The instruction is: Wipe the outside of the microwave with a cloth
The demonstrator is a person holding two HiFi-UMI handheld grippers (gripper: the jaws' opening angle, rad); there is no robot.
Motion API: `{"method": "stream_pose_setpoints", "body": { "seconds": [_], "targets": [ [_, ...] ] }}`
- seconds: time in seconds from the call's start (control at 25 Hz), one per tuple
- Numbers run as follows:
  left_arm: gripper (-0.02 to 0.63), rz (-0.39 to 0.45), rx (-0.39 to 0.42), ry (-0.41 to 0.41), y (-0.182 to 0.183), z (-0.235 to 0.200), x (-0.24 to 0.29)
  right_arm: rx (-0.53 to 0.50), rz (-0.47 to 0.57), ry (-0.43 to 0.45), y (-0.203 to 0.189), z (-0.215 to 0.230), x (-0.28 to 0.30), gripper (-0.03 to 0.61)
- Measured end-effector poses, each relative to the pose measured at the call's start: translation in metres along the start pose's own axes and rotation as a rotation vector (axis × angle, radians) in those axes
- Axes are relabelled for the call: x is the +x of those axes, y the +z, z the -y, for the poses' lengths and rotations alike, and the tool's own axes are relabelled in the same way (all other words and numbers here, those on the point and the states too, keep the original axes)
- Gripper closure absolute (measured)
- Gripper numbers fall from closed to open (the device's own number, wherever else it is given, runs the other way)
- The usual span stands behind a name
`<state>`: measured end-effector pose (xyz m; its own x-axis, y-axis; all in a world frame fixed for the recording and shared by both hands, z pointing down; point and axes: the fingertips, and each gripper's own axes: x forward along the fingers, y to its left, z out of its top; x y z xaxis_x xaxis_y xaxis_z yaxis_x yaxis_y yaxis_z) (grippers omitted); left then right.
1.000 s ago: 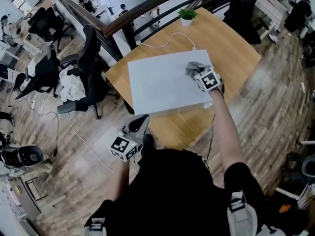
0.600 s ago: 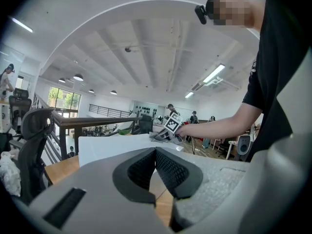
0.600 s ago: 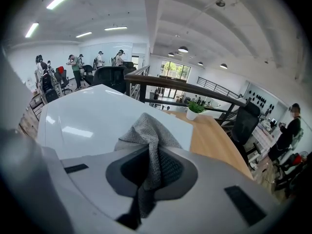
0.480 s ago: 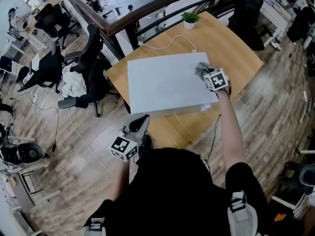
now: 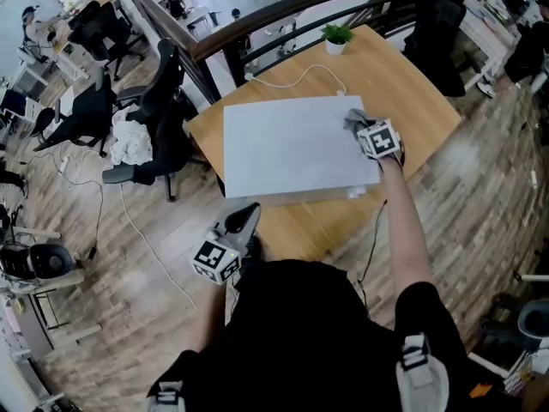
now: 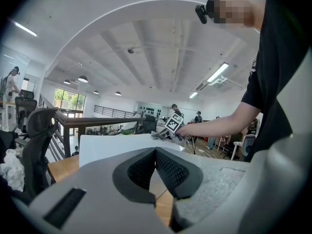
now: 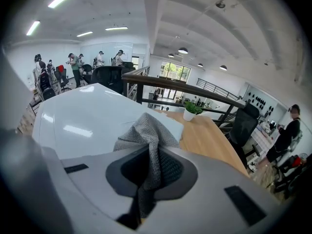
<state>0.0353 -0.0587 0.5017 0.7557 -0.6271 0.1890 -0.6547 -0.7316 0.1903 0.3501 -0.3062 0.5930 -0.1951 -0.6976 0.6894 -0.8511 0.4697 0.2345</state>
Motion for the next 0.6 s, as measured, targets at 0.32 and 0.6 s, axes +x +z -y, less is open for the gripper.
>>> {"method": "stream_pose_setpoints", "body": {
  "seconds": [0.32,0.6],
  "targets": [
    [0.612,-0.005,-0.015,0.055,-0.006,-0.003,-0.012,0.029,-0.007,0.019,0.014,0.015,0.023,0.563],
    [0.612,-0.012,-0.036,0.087,-0.013,-0.009,-0.024,0.039,-0.054,0.020,0.018,0.024,0.039,0.564]
  ]
}}
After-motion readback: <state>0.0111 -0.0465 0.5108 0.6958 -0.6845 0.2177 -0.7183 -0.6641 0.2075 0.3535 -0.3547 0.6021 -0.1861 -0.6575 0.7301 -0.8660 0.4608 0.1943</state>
